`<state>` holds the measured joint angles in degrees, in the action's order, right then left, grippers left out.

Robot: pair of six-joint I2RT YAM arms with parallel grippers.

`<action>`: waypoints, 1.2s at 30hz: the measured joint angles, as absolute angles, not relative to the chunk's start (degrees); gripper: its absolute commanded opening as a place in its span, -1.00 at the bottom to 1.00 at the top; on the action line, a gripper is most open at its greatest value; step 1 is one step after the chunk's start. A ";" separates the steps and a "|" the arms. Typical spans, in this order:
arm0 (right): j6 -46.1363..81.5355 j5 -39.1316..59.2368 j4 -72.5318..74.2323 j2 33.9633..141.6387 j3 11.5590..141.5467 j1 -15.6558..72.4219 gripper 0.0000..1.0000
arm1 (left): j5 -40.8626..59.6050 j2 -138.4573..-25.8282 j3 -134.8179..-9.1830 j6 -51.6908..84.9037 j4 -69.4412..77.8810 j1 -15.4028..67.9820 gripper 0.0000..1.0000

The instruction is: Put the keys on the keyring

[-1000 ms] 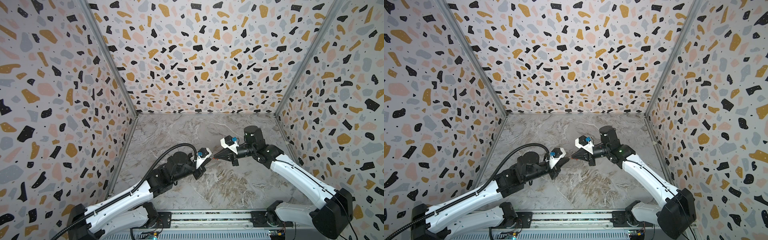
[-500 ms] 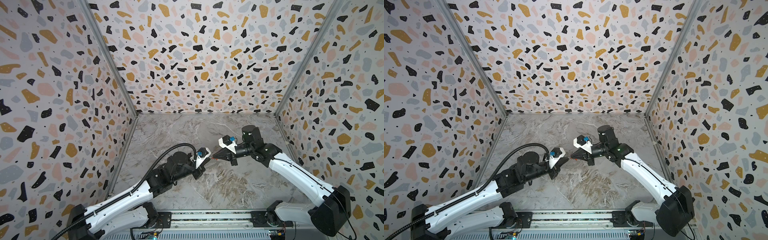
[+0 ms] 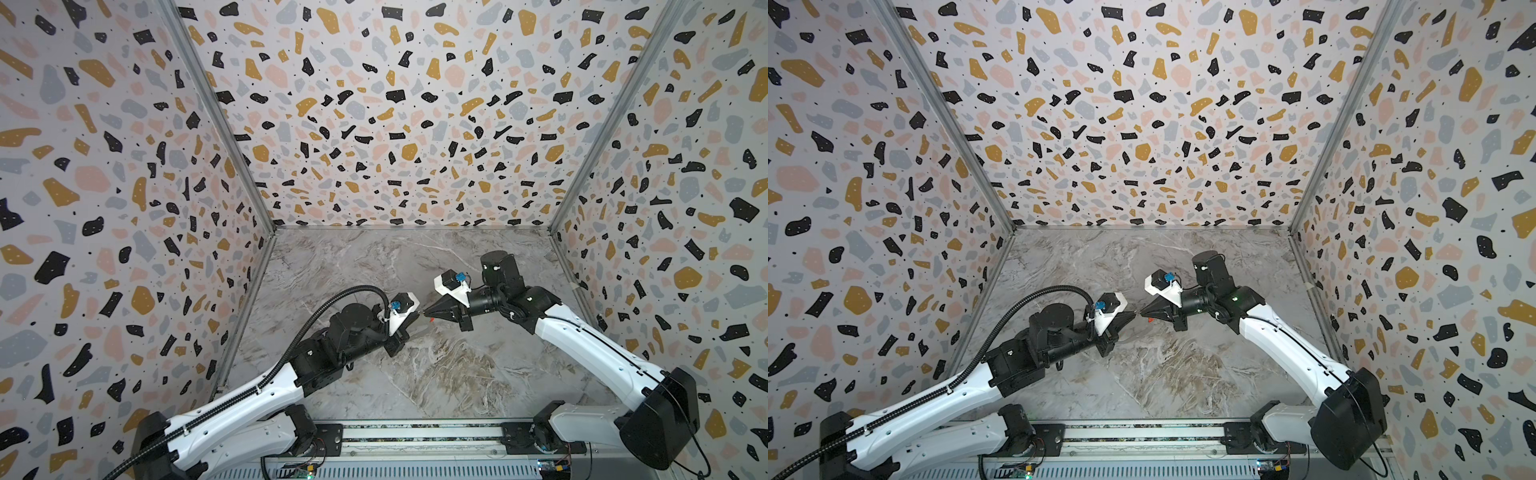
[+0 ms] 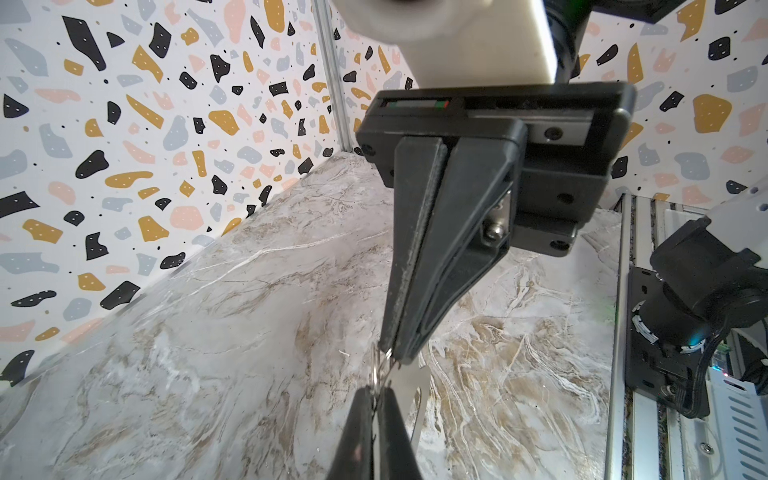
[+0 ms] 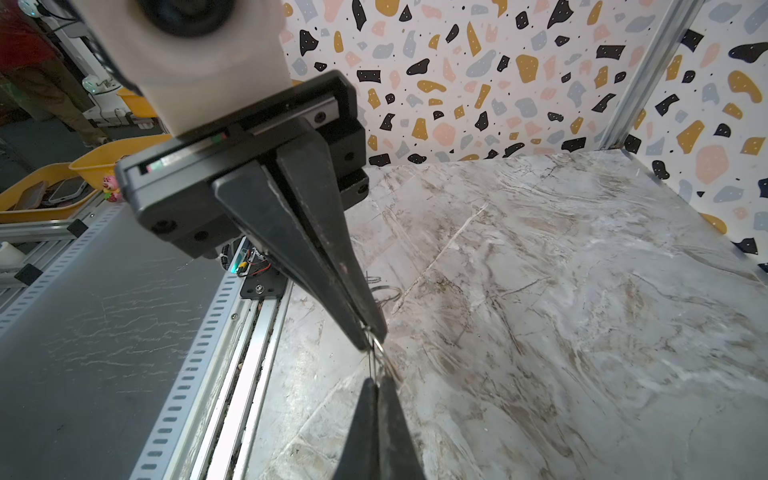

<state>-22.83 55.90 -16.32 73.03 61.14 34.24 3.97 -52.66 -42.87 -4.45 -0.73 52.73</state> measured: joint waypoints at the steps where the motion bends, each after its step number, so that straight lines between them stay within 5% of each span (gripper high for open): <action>1: -22.68 55.90 -16.32 73.03 61.14 34.20 -1.00 | 3.97 -52.64 -42.83 -4.45 -0.73 52.73 -1.00; 36: -20.67 57.63 -13.56 71.48 60.47 32.99 -1.00 | 4.69 -54.41 -42.81 -4.45 1.58 52.73 -1.00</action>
